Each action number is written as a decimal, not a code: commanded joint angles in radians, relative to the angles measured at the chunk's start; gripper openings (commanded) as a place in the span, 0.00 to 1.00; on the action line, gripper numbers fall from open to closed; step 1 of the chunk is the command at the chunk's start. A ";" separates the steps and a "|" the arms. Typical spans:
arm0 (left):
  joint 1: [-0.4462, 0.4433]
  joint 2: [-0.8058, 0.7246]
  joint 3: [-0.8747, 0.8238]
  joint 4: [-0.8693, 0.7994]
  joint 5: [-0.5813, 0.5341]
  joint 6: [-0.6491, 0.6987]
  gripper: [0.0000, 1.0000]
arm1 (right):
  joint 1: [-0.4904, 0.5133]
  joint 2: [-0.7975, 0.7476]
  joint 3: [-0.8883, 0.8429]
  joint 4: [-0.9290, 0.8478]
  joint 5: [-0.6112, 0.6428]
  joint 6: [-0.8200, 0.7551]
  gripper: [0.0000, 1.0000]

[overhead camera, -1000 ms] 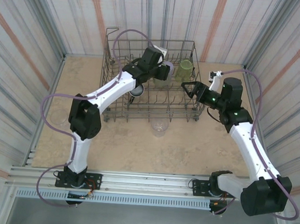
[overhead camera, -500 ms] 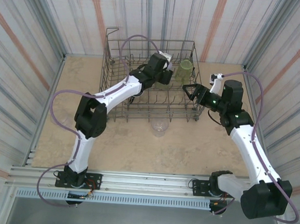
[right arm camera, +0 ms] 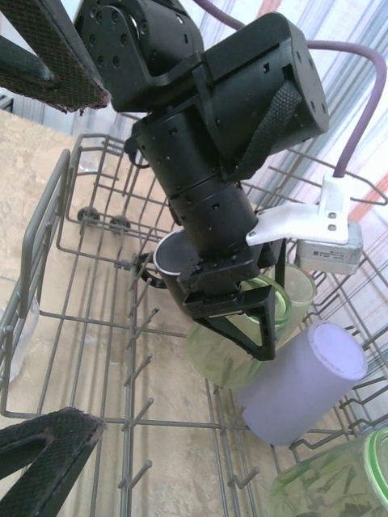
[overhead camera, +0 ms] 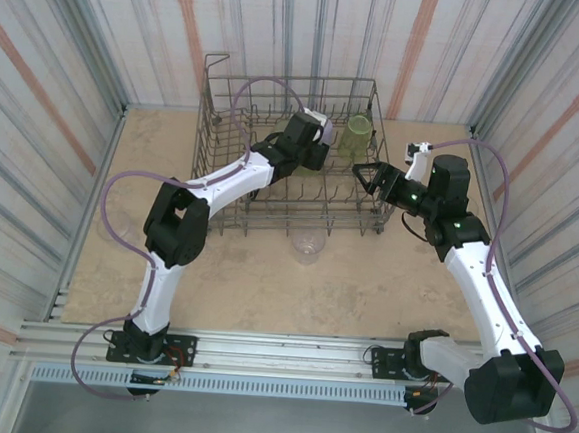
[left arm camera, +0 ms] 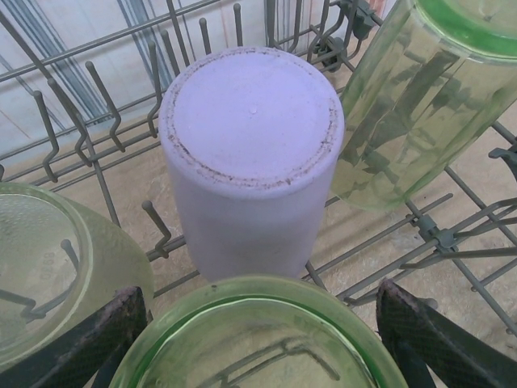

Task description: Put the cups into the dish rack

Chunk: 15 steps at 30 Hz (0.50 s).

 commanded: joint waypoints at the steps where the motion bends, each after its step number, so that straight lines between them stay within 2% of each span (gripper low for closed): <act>1: -0.005 0.019 -0.007 0.050 -0.029 -0.010 0.00 | -0.009 0.004 -0.006 0.007 0.008 -0.019 0.99; 8: -0.005 0.034 -0.032 0.082 -0.039 -0.016 0.02 | -0.009 0.022 -0.003 0.017 0.008 -0.013 0.99; 10: -0.005 0.044 -0.033 0.085 -0.046 -0.013 0.09 | -0.010 0.021 -0.010 0.024 0.008 -0.001 0.99; 13: -0.007 0.056 -0.033 0.090 -0.058 -0.003 0.13 | -0.011 0.020 -0.019 0.042 0.007 0.010 0.99; 15: -0.009 0.067 -0.035 0.098 -0.077 0.009 0.23 | -0.011 0.019 -0.020 0.040 0.007 0.009 0.99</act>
